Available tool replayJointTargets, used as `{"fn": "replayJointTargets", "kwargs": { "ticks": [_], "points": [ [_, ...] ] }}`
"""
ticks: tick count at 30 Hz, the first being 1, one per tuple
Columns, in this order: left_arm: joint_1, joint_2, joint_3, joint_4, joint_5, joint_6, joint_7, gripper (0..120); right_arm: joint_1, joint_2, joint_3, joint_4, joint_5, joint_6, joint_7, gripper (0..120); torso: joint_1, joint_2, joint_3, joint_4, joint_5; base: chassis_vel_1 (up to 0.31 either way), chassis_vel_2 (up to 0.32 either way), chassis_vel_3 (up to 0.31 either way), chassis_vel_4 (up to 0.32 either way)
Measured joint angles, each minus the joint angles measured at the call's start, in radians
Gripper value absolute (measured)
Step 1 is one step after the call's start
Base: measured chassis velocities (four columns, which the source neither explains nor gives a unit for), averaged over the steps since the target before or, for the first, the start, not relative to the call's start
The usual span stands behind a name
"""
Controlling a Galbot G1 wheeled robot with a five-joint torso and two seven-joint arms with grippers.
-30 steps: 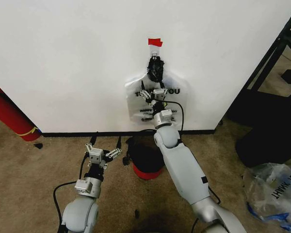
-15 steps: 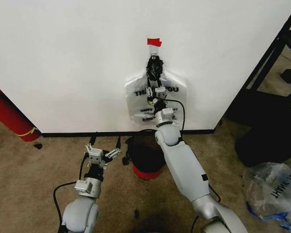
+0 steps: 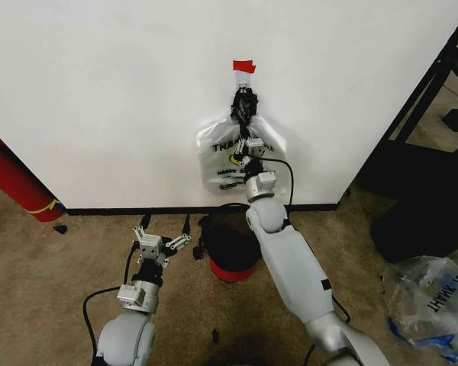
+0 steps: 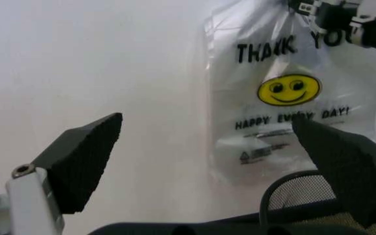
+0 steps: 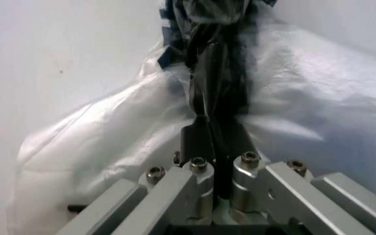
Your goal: Pick up the garbage bag from the wall and place it over the trash bin.
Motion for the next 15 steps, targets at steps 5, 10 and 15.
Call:
{"fn": "replayJointTargets", "kwargs": {
  "ticks": [5,10,15],
  "points": [
    [0.01,-0.002,0.001,-0.007,0.007,-0.002,0.0,100,-0.042,-0.013,0.004,0.026,0.0,0.004,-0.004,0,0.0,0.0,0.0,0.0,0.0,0.0,0.0,0.0,0.0],
    [0.02,-0.006,0.005,-0.014,0.017,-0.004,0.0,100,-0.079,-0.022,0.009,0.048,0.0,0.008,-0.01,0,0.0,0.0,0.0,0.0,0.0001,0.0,0.0,0.0,0.0],
    [0.031,-0.007,0.007,-0.022,0.023,-0.006,0.0,100,-0.118,-0.029,0.013,0.076,0.002,0.014,-0.022,14,0.0,0.0,0.0,0.0,0.0,0.0,0.0,0.0,0.0]
  ]
}}
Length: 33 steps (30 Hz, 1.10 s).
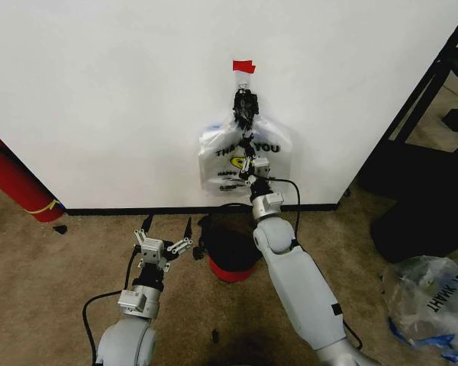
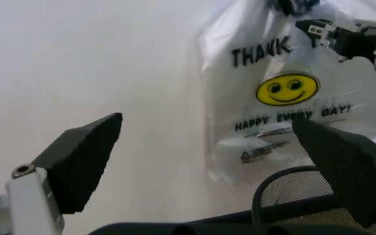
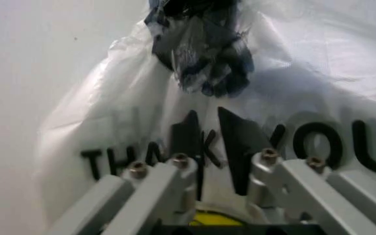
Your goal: Pick up the garbage bag from the wall and place it over the trash bin.
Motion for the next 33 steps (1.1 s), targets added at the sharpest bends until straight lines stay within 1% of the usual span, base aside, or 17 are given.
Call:
{"fn": "replayJointTargets", "kwargs": {
  "ticks": [1,2,6,7,13,15,17,18,19,22,24,25,26,32,33],
  "points": [
    [0.002,0.0,0.0,-0.002,0.0,0.0,0.0,100,-0.008,-0.001,0.001,0.006,0.001,0.002,-0.003,16,0.0,0.0,0.0,0.0,0.0,0.0,0.0,0.0,0.0],
    [0.002,0.0,0.0,-0.002,0.0,0.0,0.0,100,-0.008,-0.001,0.001,0.006,0.001,0.002,-0.003,16,0.0,0.0,0.0,0.0,0.0,0.0,0.0,0.0,0.0],
    [0.014,0.002,-0.001,-0.01,0.001,-0.003,0.0,100,-0.045,-0.006,0.01,0.028,0.007,0.014,-0.025,1,0.0,0.0,0.0,0.0,0.0,0.0,0.0,0.0,0.0],
    [0.017,0.002,-0.001,-0.011,0.001,-0.004,0.0,100,-0.047,-0.006,0.011,0.029,0.008,0.015,-0.025,0,0.0,0.0,0.0,0.0,0.0,0.0,0.0,0.0,0.0],
    [0.028,0.006,-0.001,-0.019,0.003,-0.006,0.0,100,-0.039,-0.008,0.01,0.024,0.022,0.03,-0.036,0,0.0,0.0,0.0,0.0,-0.0001,0.0,0.0,0.0,0.0],
    [0.031,0.006,-0.001,-0.02,0.006,-0.006,0.0,100,-0.021,-0.006,0.002,0.012,0.036,0.051,-0.055,1,0.0,0.0,0.0,0.0,-0.0001,0.0,0.0,0.0,0.0],
    [0.031,0.007,-0.002,-0.021,0.007,-0.006,0.001,100,-0.005,-0.002,-0.003,0.002,0.047,0.062,-0.067,10,0.0,0.0,0.0,0.0,-0.0001,0.0,0.0,0.0,0.0],
    [0.031,0.007,-0.002,-0.021,0.007,-0.006,0.001,100,-0.005,-0.002,-0.003,0.002,0.047,0.062,-0.067,10,0.0,0.0,0.0,0.0,-0.0001,0.0,0.0,0.0,0.0],
    [0.03,0.008,-0.002,-0.02,0.007,-0.006,0.0,100,0.005,0.0,-0.006,-0.002,0.052,0.065,-0.069,13,0.0,0.0,0.0,0.0001,-0.0001,0.0,0.0,0.0,0.0],
    [0.021,0.009,-0.004,-0.014,0.006,-0.006,0.001,100,0.032,0.008,-0.008,-0.013,0.057,0.063,-0.063,26,0.0,0.0,0.0,0.0001,-0.0001,0.0,0.0,0.0,0.0],
    [0.014,0.009,-0.004,-0.008,0.004,-0.005,0.0,100,0.038,0.01,-0.008,-0.011,0.047,0.051,-0.049,34,0.0,0.0,0.0,0.0001,-0.0002,0.0,0.0,0.0,0.0],
    [0.014,0.009,-0.004,-0.008,0.004,-0.005,0.0,100,0.038,0.01,-0.008,-0.011,0.047,0.051,-0.049,34,0.0,0.0,0.0,0.0001,-0.0002,0.0,0.0,0.0,0.0],
    [0.011,0.009,-0.005,-0.004,0.003,-0.004,0.0,100,0.038,0.011,-0.008,-0.007,0.039,0.042,-0.04,38,0.0,0.0,0.0,0.0,-0.0002,0.0,0.0,0.0,0.0],
    [-0.006,0.01,-0.002,0.016,0.0,-0.004,-0.002,100,0.042,0.016,-0.011,0.005,0.015,0.012,-0.008,63,0.0,0.0,0.0,0.0,-0.0001,0.0,0.0,0.0,0.0],
    [-0.006,0.01,-0.002,0.016,0.0,-0.004,-0.002,100,0.042,0.016,-0.011,0.005,0.015,0.012,-0.008,63,0.0,0.0,0.0,0.0,-0.0001,0.0,0.0,0.0,0.0]
  ]
}}
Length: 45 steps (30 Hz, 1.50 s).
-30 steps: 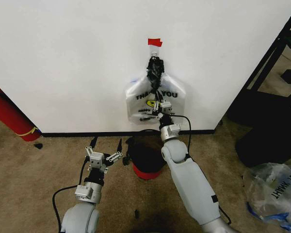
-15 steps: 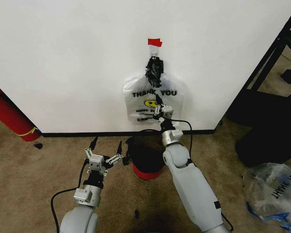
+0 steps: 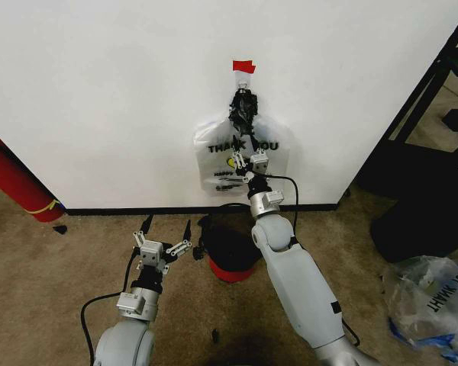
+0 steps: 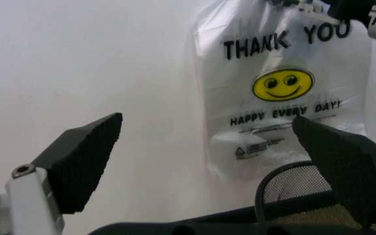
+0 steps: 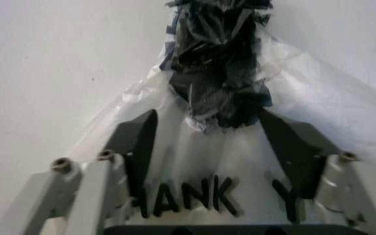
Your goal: Pick up the garbage bag from the wall and place it over the trash bin.
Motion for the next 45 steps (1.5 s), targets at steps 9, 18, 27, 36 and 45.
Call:
{"fn": "replayJointTargets", "kwargs": {
  "ticks": [9,18,27,36,45],
  "points": [
    [-0.018,0.006,0.008,0.019,-0.002,-0.001,-0.001,100,0.04,0.019,0.004,-0.04,-0.002,-0.004,0.005,95,0.0,0.0,0.0,0.0,0.0,0.0,0.0,0.0,0.0],
    [-0.027,0.018,0.006,0.025,-0.013,-0.001,-0.002,100,0.059,0.033,0.007,-0.062,0.001,-0.002,0.005,65,0.0,0.0,0.0,0.0,0.0,0.0,0.0,0.0,0.0],
    [-0.027,0.018,0.005,0.025,-0.014,-0.001,-0.003,100,0.067,0.036,0.014,-0.066,0.005,-0.001,-0.003,31,0.0,0.0,0.0,0.0,0.0,0.0,0.0,0.0,0.0],
    [-0.01,0.011,0.003,0.016,-0.006,-0.007,-0.004,100,0.042,0.019,0.02,-0.038,0.005,-0.023,-0.014,0,0.0,0.0,0.0,0.0,0.0001,0.0,0.0,0.0,0.0],
    [0.013,0.009,0.002,0.0,0.005,-0.012,-0.006,100,-0.046,-0.005,0.035,0.018,0.017,-0.016,-0.02,0,0.0,0.0,0.0,0.0,0.0001,0.0,0.0,0.0,0.0]
  ]
}}
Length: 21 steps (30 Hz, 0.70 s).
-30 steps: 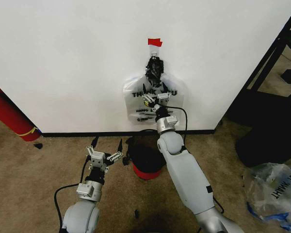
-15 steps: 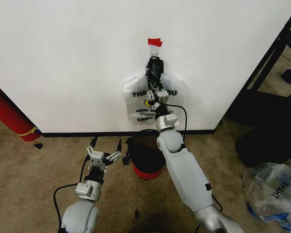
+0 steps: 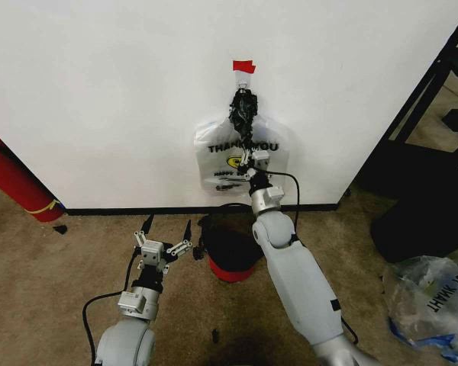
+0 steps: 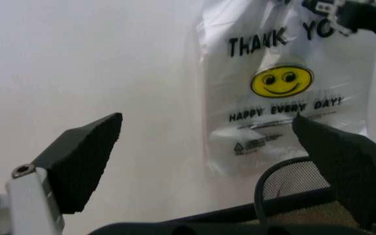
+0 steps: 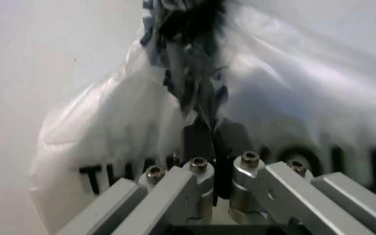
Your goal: Pick up the garbage bag from the wall and place it over the trash bin.
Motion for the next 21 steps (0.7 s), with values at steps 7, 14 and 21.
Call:
{"fn": "replayJointTargets", "kwargs": {
  "ticks": [7,14,21],
  "points": [
    [0.015,0.0,0.005,-0.016,0.009,-0.002,0.0,100,-0.112,-0.015,0.019,0.058,0.007,0.015,-0.009,0,0.0,0.0,0.0,-0.0001,0.0001,0.0,0.0,0.0,0.0],
    [0.028,0.002,0.017,-0.025,0.018,-0.009,0.0,100,-0.278,-0.041,0.044,0.141,0.035,0.057,-0.057,0,0.0,0.0,0.0,-0.0001,0.0001,0.0,0.0,0.0,0.0],
    [0.026,0.006,0.023,-0.025,0.015,-0.015,0.0,100,-0.379,-0.065,0.068,0.179,0.08,0.105,-0.149,0,0.0,0.0,0.0,0.0,-0.0001,0.0,0.0,0.0,0.0]
  ]
}}
